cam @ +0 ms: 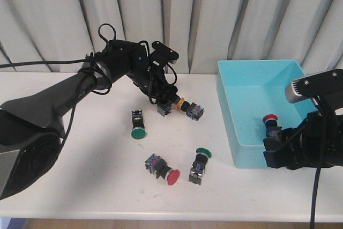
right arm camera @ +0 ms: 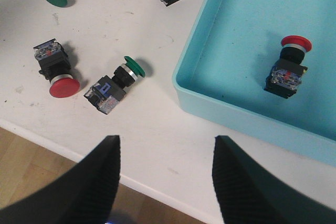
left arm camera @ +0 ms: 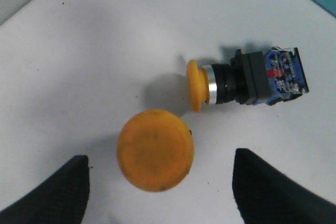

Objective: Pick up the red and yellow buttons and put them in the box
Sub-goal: 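Reach the left gripper to the yellow-capped button and grasp its cap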

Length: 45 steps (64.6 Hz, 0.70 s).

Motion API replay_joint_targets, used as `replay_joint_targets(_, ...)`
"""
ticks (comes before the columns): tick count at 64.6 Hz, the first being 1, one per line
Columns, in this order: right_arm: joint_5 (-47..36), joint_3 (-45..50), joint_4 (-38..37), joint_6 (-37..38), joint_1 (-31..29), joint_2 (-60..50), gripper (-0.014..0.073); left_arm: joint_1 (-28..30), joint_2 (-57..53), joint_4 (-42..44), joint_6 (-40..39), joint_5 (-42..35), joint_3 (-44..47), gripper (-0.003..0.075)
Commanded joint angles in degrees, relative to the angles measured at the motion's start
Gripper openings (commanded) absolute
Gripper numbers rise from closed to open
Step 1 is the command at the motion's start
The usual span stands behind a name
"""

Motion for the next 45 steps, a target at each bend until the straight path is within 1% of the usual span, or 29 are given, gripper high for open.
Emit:
replay_joint_targets(1,-3.3,-1.6,0.0,-0.5,0.1,-1.0,0.0383,-0.1,-2.7,-1.3,0.0,-4.4,-2.9,0.0553)
replay_joint_targets(19,-3.3,-1.6,-0.1,-0.5,0.1,-1.0,0.0383,0.4,-0.7,-1.4,0.2,-5.7,-2.8,0.0552)
replay_joint_targets(26,-3.3,-1.6,-0.1,-0.5,0.1,-1.0,0.0383,0.4,-0.2,-1.5,1.4,-6.1,-2.8,0.0535)
replay_joint_targets(34,-3.3,-1.6,-0.1,-0.5,0.1,-1.0,0.0383,0.4,0.1,-1.5,1.9,-7.1,-2.8,0.0484)
replay_joint_targets(45,-3.3,-1.6,-0.1,-0.5,0.1,-1.0,0.0383,0.4,0.1,-1.6,1.9,-7.6,-2.8,0.0365)
